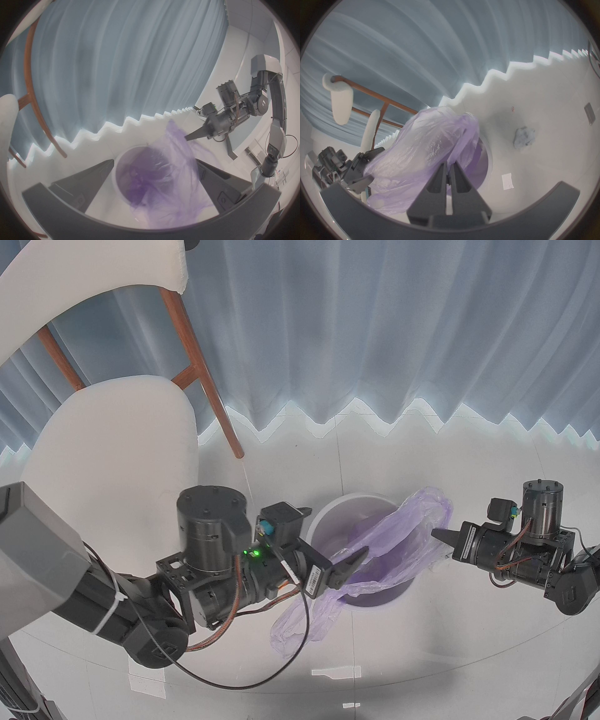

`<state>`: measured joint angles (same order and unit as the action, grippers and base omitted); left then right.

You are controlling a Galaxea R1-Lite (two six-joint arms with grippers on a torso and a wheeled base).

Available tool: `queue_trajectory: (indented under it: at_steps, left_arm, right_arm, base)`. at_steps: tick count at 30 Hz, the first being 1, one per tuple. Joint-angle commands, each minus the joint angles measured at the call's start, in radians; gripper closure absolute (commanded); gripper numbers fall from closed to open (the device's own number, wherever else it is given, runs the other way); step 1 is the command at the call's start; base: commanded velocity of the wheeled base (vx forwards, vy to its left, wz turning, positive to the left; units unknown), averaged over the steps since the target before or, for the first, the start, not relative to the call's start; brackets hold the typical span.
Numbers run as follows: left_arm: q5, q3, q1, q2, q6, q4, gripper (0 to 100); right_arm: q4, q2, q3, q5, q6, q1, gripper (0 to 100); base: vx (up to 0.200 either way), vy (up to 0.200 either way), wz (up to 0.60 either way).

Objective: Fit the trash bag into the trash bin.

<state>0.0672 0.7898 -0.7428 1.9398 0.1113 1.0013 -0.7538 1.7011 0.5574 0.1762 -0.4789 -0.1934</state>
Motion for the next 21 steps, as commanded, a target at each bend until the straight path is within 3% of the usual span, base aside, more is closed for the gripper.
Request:
queue_trajectory:
  at_steps: [1, 14, 15, 21]
  left_arm:
    - [-0.001, -0.030, 0.037, -0.035, -0.001, -0.003, 0]
    - [0.017, -0.101, 0.003, -0.033, -0.038, -0.027, 0]
    - [0.019, -0.099, 0.003, -0.032, -0.038, -0.032, 100]
    - [0.069, -0.055, -0.017, -0.005, -0.051, -0.052, 100]
  right_arm:
    - [-0.021, -0.023, -0.021, 0.017, 0.017, 0.025, 100]
    - [-0.022, -0.037, -0.039, 0.019, 0.022, 0.035, 100]
    - [-0.022, -0.037, -0.039, 0.019, 0.022, 0.035, 100]
    - [-0.016, -0.070, -0.054, 0.049, 0.049, 0.035, 100]
  base:
    - [0.000, 0.000, 0.00]
    - [0.000, 0.000, 0.00]
    - [0.000, 0.000, 0.00]
    - [0.000, 0.000, 0.00]
